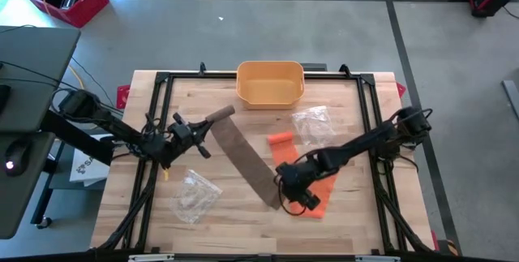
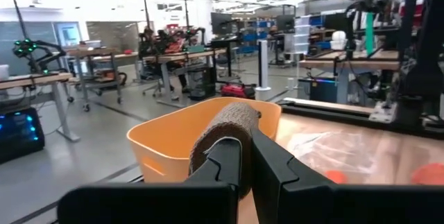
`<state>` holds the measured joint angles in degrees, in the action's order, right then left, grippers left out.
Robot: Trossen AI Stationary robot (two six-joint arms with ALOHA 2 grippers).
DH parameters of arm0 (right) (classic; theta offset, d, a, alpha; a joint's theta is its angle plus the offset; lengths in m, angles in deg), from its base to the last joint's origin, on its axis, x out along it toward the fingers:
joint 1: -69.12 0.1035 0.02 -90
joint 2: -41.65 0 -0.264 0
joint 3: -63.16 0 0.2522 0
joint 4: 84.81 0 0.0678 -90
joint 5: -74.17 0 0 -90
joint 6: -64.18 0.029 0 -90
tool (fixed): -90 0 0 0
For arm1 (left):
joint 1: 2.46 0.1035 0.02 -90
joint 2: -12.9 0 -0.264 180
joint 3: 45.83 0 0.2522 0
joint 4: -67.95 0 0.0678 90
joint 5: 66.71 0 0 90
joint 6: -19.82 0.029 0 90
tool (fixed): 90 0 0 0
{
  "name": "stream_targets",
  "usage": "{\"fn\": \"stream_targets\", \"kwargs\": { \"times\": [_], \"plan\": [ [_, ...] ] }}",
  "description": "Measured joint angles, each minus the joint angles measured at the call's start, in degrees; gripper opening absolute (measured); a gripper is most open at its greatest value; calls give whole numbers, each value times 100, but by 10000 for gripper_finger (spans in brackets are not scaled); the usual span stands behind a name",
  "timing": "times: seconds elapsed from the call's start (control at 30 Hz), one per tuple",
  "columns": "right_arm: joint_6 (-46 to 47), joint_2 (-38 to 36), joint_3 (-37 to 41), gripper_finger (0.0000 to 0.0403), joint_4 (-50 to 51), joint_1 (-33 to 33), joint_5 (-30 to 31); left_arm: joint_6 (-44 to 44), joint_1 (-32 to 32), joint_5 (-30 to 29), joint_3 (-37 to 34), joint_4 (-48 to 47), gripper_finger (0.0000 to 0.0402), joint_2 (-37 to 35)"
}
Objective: Roll bandage
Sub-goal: Roll the brown bandage
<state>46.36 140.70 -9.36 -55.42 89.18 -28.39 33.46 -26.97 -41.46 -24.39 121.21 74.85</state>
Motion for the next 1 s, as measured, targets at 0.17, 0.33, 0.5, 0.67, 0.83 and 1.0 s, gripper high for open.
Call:
{"fn": "stream_targets", "kwargs": {
  "times": [0.17, 0.33, 0.5, 0.67, 0.83, 1.0],
  "plan": [
    [603, 163, 0, 187, -60, 368, 257, 307, -195, -316, 193, 8, 8, 0],
    [583, 494, 0, 170, -461, 548, 567, 710, -299, -709, 336, 14, 8, 0],
    [432, 957, 0, 151, -1096, 318, 544, 1111, -300, -1258, 343, -74, 8, 0],
    [420, 1210, -6, 138, -1355, 52, 487, 1410, -404, -1588, 342, -85, 8, 0],
    [13, 1234, -11, 137, -1352, -15, 440, 1642, -495, -1781, 342, -119, 8, 0],
    [-214, 1368, -23, 129, -1389, -88, 566, 1815, -497, -1836, 342, -122, 8, 0]
  ]
}}
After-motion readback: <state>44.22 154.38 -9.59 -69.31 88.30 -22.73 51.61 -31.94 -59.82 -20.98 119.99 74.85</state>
